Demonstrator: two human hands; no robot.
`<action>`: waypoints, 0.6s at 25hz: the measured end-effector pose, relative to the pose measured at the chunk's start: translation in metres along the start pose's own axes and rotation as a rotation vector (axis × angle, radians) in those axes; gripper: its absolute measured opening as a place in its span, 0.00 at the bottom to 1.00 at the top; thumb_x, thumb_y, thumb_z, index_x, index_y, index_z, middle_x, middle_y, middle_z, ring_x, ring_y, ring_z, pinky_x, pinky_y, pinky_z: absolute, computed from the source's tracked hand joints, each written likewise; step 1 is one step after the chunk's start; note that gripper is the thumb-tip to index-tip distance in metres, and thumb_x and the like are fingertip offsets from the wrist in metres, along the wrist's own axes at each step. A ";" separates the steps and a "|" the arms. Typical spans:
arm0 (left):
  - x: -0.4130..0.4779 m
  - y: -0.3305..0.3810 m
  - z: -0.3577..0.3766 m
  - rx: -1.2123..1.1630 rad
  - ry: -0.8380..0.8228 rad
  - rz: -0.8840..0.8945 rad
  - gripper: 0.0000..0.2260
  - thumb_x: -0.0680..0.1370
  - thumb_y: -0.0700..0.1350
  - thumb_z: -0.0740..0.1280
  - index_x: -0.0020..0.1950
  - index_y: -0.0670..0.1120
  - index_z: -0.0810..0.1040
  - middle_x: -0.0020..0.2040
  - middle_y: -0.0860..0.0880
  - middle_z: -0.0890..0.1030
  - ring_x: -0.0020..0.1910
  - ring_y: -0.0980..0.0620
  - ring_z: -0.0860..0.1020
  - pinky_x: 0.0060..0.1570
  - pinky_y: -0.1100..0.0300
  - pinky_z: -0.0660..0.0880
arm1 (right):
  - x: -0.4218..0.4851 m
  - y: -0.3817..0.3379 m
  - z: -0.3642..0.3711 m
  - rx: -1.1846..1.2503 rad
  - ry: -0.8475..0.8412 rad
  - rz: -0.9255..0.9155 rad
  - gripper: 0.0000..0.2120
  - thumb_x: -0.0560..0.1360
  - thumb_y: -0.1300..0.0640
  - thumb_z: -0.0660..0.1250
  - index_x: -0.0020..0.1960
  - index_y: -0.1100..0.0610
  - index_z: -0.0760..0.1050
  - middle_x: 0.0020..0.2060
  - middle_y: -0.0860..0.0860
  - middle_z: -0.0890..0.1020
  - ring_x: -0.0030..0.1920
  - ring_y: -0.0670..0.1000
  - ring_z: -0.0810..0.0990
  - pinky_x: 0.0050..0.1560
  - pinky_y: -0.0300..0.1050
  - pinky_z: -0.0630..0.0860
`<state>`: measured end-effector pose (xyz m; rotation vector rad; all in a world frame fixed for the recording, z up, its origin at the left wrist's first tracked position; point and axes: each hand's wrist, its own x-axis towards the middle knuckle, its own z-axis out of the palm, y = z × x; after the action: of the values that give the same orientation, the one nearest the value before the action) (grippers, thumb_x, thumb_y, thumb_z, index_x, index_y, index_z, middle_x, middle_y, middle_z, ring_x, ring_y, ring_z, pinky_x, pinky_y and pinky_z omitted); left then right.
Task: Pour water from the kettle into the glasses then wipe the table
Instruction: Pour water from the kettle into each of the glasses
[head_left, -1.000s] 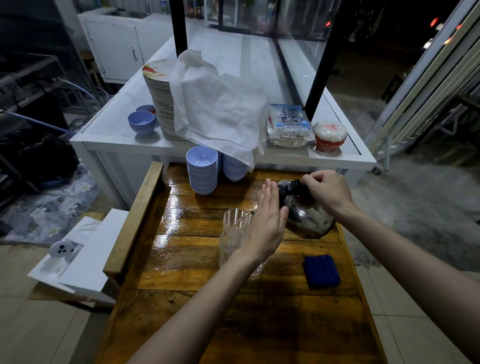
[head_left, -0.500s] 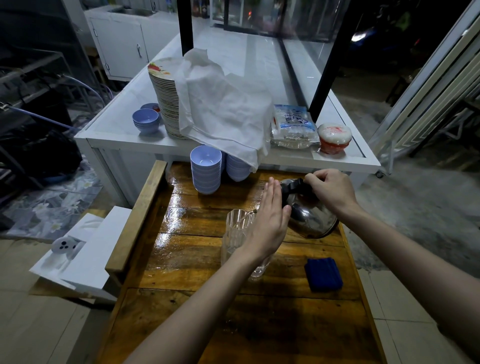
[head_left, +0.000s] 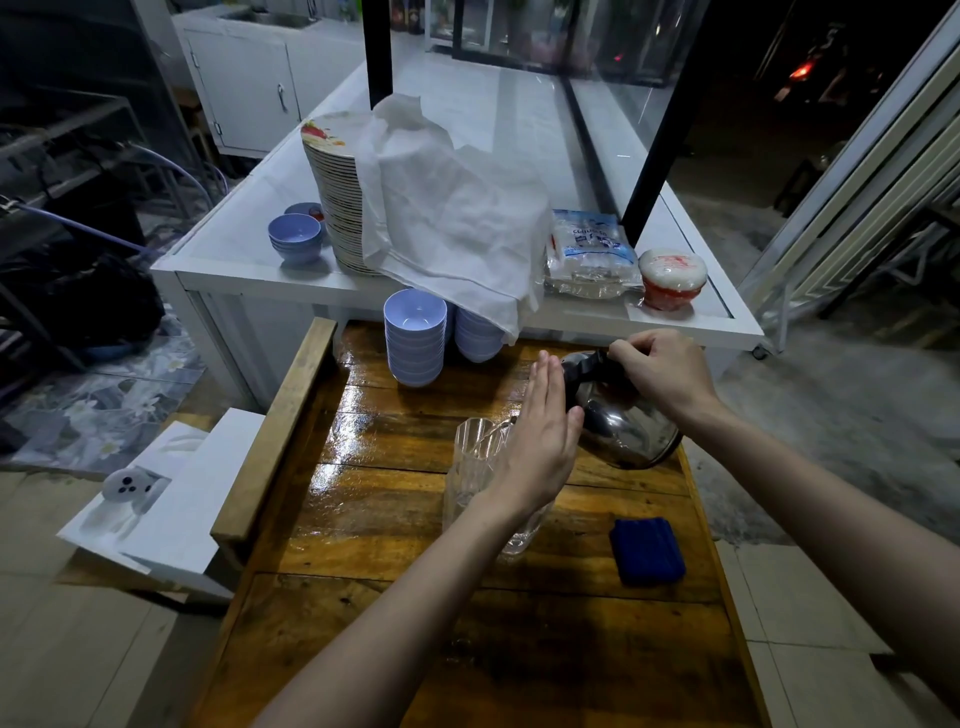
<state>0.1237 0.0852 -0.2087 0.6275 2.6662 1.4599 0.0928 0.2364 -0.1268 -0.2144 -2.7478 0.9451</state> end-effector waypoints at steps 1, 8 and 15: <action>0.000 0.000 0.000 -0.003 0.002 0.002 0.27 0.84 0.49 0.49 0.78 0.45 0.39 0.79 0.50 0.37 0.76 0.58 0.36 0.74 0.64 0.38 | 0.001 0.000 0.000 -0.012 0.002 -0.005 0.14 0.75 0.53 0.66 0.38 0.59 0.85 0.33 0.56 0.85 0.37 0.53 0.81 0.38 0.46 0.73; -0.002 -0.001 0.000 -0.024 0.025 0.014 0.27 0.84 0.48 0.50 0.78 0.45 0.40 0.79 0.50 0.38 0.76 0.59 0.36 0.74 0.65 0.38 | 0.003 0.000 0.001 -0.071 0.001 -0.062 0.14 0.75 0.52 0.66 0.36 0.58 0.84 0.31 0.54 0.83 0.35 0.52 0.80 0.34 0.43 0.72; -0.001 -0.004 0.001 -0.011 0.061 0.019 0.27 0.84 0.47 0.50 0.78 0.45 0.39 0.78 0.50 0.37 0.77 0.58 0.37 0.75 0.63 0.39 | 0.006 -0.002 0.003 -0.078 0.008 -0.100 0.17 0.74 0.50 0.66 0.34 0.60 0.83 0.30 0.57 0.83 0.35 0.55 0.82 0.37 0.51 0.78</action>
<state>0.1233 0.0842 -0.2130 0.6200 2.7023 1.5216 0.0863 0.2345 -0.1273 -0.0930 -2.7615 0.8111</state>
